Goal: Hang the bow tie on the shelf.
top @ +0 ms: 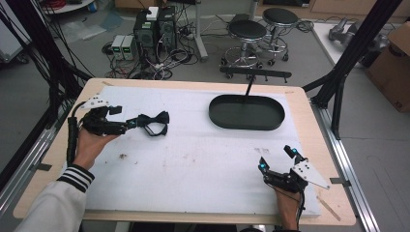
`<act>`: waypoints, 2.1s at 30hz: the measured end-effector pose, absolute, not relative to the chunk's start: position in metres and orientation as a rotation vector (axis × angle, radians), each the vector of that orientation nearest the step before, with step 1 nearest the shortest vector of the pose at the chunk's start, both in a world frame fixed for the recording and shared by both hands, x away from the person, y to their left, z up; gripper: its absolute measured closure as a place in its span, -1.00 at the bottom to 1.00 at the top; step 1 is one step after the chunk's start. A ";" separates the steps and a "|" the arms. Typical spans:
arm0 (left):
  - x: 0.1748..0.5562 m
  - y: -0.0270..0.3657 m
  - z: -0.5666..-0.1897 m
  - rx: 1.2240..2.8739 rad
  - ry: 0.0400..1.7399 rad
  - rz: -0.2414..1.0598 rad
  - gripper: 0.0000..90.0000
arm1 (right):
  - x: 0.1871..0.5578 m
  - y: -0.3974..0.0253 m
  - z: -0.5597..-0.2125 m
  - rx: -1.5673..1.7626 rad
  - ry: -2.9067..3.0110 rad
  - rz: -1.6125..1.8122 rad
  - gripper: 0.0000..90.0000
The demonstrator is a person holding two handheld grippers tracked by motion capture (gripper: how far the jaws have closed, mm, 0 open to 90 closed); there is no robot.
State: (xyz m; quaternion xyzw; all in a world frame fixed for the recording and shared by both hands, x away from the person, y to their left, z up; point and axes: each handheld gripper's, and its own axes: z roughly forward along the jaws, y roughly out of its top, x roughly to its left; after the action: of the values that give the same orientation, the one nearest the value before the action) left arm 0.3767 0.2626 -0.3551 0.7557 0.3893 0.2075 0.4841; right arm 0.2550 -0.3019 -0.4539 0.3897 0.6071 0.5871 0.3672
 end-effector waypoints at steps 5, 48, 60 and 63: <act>0.391 0.261 -0.349 1.911 0.978 0.482 -0.62 | 0.255 -0.302 -0.454 1.002 1.557 1.511 -0.97; 0.478 0.256 -0.375 2.019 1.225 0.164 -0.55 | 0.256 -0.304 -0.454 1.027 1.552 1.521 -0.97; 0.490 0.256 -0.399 2.054 1.264 0.098 -0.55 | 0.257 -0.304 -0.454 1.029 1.554 1.524 -0.97; 0.491 0.255 -0.407 2.056 1.293 0.063 -0.55 | 0.257 -0.304 -0.453 1.031 1.554 1.523 -0.97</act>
State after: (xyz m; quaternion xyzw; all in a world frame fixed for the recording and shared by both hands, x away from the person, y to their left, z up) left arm 0.4911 0.2555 -0.4069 0.7932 0.4989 0.0244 0.3484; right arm 0.2566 -0.3042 -0.4535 0.3996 0.6023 0.5906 0.3587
